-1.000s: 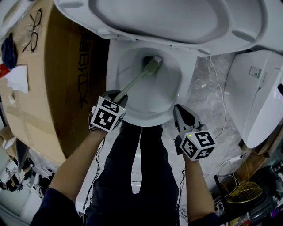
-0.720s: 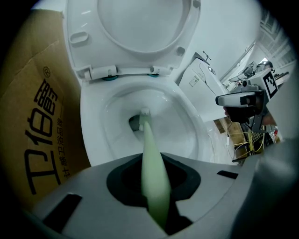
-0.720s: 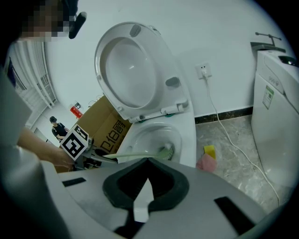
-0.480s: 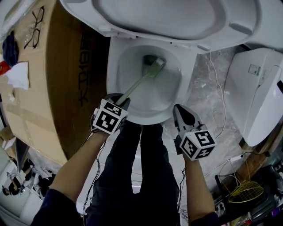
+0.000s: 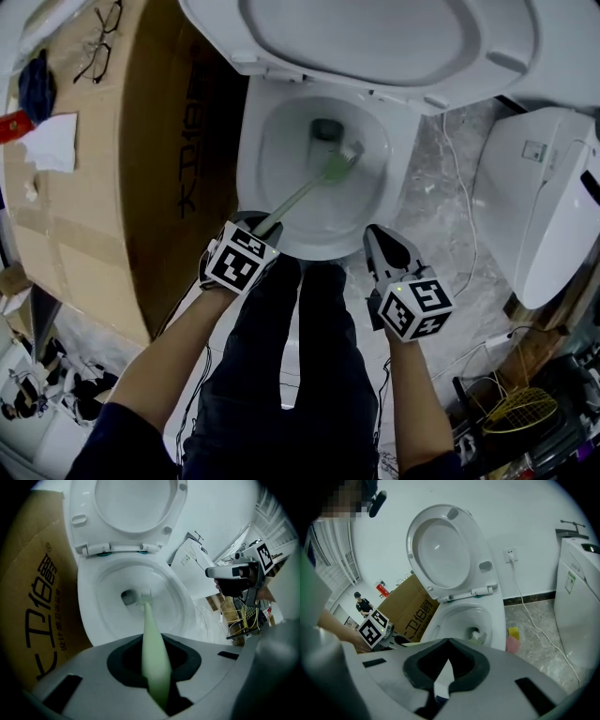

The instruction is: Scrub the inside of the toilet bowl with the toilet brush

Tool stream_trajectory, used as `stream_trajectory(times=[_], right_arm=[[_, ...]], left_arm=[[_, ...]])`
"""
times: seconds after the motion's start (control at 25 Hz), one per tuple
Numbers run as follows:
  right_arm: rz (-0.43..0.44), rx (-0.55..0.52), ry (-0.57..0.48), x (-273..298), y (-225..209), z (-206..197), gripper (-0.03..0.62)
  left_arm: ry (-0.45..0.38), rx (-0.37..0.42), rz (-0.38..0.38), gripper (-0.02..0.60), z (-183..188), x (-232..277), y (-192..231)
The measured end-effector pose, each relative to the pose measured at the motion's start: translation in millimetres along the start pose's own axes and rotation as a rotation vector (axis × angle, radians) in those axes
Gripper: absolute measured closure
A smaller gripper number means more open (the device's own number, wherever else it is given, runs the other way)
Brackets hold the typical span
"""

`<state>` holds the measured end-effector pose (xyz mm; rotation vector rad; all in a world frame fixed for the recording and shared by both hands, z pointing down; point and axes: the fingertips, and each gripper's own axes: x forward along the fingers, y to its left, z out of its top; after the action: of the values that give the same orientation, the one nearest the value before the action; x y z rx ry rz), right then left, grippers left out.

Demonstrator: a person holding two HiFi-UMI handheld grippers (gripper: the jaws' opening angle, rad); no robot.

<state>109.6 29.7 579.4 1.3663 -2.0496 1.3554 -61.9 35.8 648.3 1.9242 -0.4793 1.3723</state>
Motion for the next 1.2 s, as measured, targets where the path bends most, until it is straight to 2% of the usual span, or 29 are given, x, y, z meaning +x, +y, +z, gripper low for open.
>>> stream_trajectory(times=[0.52, 1.2], right_arm=[[0.012, -0.043, -0.029, -13.5, 42.1, 11.9, 0.591], [0.010, -0.111, -0.098, -57.1, 98.2, 67.3, 0.591]], left_arm=[[-0.094, -0.041, 0.027, 0.503, -11.9, -57.8, 5.0], [-0.303, -0.048, 0.039, 0.503, 28.3, -178.2, -13.6]])
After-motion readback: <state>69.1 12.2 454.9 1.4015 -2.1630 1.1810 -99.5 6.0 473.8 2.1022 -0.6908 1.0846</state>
